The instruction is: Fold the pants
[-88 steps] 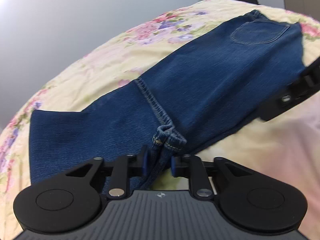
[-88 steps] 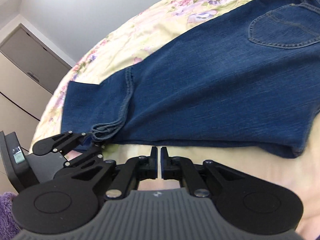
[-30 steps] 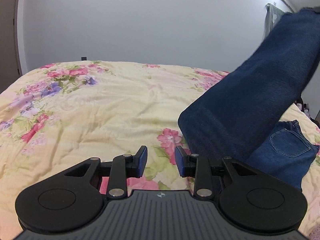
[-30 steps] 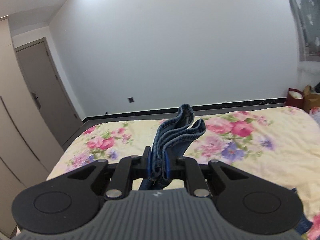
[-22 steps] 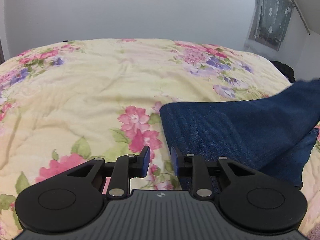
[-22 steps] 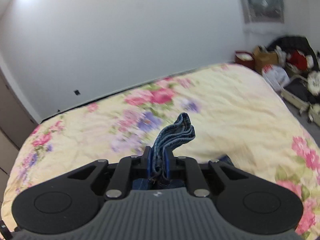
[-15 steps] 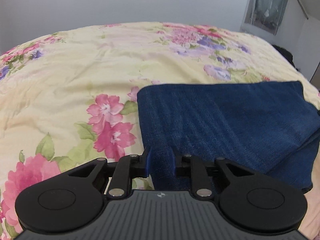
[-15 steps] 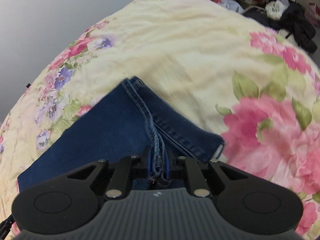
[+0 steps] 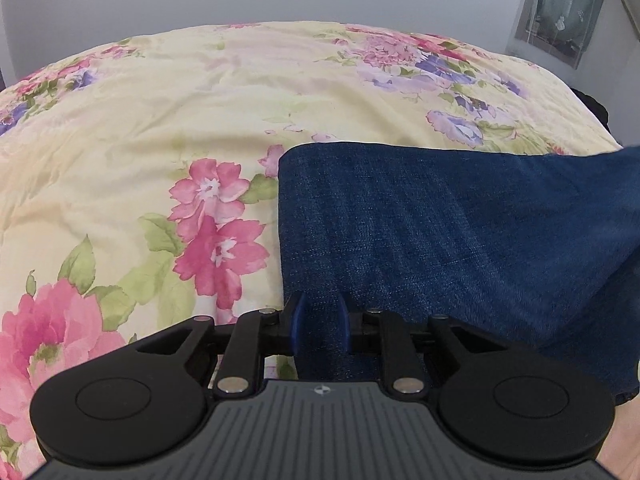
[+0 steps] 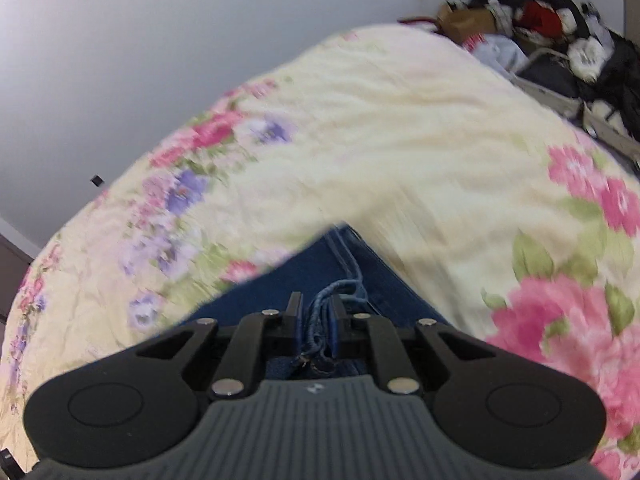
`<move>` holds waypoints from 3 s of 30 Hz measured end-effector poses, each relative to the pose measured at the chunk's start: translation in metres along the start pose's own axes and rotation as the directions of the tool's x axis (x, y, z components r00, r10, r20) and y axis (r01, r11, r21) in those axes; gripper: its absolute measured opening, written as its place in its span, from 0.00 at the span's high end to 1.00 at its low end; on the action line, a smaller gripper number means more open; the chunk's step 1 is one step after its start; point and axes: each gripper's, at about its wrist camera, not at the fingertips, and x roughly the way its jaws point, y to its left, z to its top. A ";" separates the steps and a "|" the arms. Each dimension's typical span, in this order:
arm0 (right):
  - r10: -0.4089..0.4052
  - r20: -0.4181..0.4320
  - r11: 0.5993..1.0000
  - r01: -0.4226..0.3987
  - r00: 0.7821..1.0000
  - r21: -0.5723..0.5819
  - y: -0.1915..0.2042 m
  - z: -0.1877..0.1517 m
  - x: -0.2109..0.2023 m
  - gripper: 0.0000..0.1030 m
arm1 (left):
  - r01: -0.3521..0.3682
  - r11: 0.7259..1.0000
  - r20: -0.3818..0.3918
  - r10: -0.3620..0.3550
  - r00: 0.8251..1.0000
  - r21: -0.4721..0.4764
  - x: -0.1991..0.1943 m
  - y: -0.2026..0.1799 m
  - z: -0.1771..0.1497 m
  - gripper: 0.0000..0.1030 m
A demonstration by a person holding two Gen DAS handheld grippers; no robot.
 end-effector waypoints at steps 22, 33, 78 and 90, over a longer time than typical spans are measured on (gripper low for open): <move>-0.203 -0.002 0.977 0.203 0.979 -0.063 -0.066 -0.057 0.025 0.89 | 0.032 0.998 0.062 -0.036 0.997 0.061 -0.009 -0.002 0.022 0.77; -0.188 0.055 0.970 0.194 0.981 -0.147 -0.044 -0.072 0.079 0.93 | 0.062 0.997 0.099 -0.066 0.993 0.046 0.049 0.009 0.080 0.77; -0.029 0.122 0.935 -0.016 0.992 0.355 -0.131 -0.143 -0.006 0.28 | 0.253 0.905 0.071 -0.244 0.967 -0.343 -0.022 0.058 -0.015 0.56; 0.107 0.177 0.792 -0.191 0.978 0.580 -0.165 -0.153 0.064 0.38 | 0.454 0.598 0.174 -0.466 0.868 -0.661 0.055 0.106 -0.041 0.65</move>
